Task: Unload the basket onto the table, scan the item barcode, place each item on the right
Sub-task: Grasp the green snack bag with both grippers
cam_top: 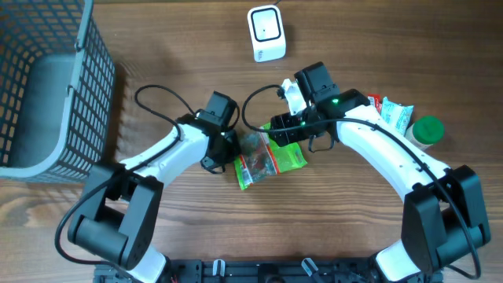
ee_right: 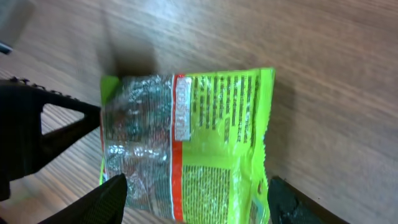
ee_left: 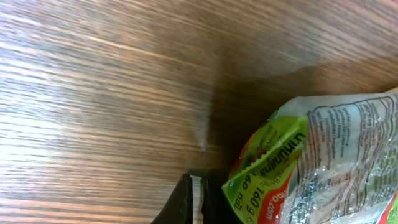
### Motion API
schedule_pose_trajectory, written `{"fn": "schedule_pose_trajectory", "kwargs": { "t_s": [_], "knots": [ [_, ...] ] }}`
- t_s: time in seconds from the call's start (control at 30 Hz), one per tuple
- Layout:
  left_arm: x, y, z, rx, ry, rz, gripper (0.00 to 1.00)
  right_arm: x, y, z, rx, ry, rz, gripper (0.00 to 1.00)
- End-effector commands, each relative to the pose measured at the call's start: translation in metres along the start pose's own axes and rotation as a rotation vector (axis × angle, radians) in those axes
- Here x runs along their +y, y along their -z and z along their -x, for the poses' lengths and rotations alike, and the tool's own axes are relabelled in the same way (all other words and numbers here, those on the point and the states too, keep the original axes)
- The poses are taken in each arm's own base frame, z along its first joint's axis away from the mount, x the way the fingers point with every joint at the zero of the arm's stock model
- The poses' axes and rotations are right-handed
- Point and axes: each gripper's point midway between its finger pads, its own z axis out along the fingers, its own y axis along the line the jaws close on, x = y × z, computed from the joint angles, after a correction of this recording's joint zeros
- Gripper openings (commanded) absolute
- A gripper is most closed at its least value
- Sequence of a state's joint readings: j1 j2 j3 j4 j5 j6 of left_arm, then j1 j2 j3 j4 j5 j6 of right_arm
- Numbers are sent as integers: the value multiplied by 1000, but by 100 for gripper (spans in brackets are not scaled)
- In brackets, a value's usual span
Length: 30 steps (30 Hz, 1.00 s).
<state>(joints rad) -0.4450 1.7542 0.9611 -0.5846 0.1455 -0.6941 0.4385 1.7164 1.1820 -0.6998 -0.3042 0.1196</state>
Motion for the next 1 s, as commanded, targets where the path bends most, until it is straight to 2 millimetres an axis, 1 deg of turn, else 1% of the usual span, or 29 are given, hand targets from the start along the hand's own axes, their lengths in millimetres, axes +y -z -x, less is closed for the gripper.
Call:
{"fn": "schedule_pose_trajectory", "kwargs": {
  "t_s": [0.0, 0.07, 0.1, 0.13, 0.17, 0.2, 0.23, 0.27, 0.3, 0.33, 0.4, 0.43, 0.53, 0.63, 0.67, 0.7, 0.73, 0.8, 0.87, 0.9, 0.97],
  "knots": [
    [1, -2, -1, 10, -1, 1, 4, -10, -2, -9, 20, -30, -33, 77],
    [6, 3, 2, 32, -12, -2, 4, -21, -3, -18, 39, -73, -13, 78],
    [-2, 7, 0, 72, -83, -63, 4, -25, -4, -21, 47, -93, 0, 78],
    [-7, 13, -2, 108, -120, -108, 4, -26, -4, -27, 58, -92, 54, 78],
    [-8, 21, 1, 133, -113, -138, 4, -20, -2, -29, 57, -45, 131, 78],
    [-9, 23, 2, 147, -97, -163, 4, -18, -1, -29, 55, -37, 157, 78],
    [-14, 26, 1, 172, -82, -222, 4, -18, -1, -30, 58, -42, 162, 78],
    [-17, 26, 3, 164, -112, -236, 4, -18, -1, -31, 64, -46, 162, 77],
    [-20, 25, 2, 154, -153, -239, 4, -19, -2, -33, 74, -53, 163, 77],
    [-21, 22, 1, 159, -158, -238, 4, -18, -4, -35, 84, -63, 172, 77],
    [-23, 12, -9, 193, -169, -221, 4, -10, -14, -42, 128, -87, 243, 77],
    [-24, 3, -15, 217, -178, -207, 4, -8, -25, -49, 168, -113, 286, 74],
    [-19, -17, -25, 265, -180, -169, 4, -15, -49, -64, 249, -157, 292, 69],
    [-17, -22, -27, 278, -173, -160, 4, -6, -57, -69, 275, -164, 374, 68],
    [-18, -23, -26, 274, -174, -163, 4, -6, -57, -70, 273, -152, 380, 62],
    [-18, -23, -26, 274, -174, -163, 4, -5, -56, -67, 263, -147, 381, 57],
    [-17, -22, -26, 276, -173, -161, 4, -5, -53, -61, 241, -127, 382, 56],
    [-14, -23, -24, 265, -174, -145, 4, 11, -24, -26, 136, -39, 431, 57],
    [-14, -23, -24, 264, -174, -142, 4, 13, -1, -8, 83, -2, 387, 62],
    [-14, -23, -24, 264, -174, -142, 4, 7, 4, -6, 70, 10, 329, 66],
    [-14, -23, -24, 264, -174, -142, 4, -24, -3, -14, 103, -27, 144, 73]
  ]
}}
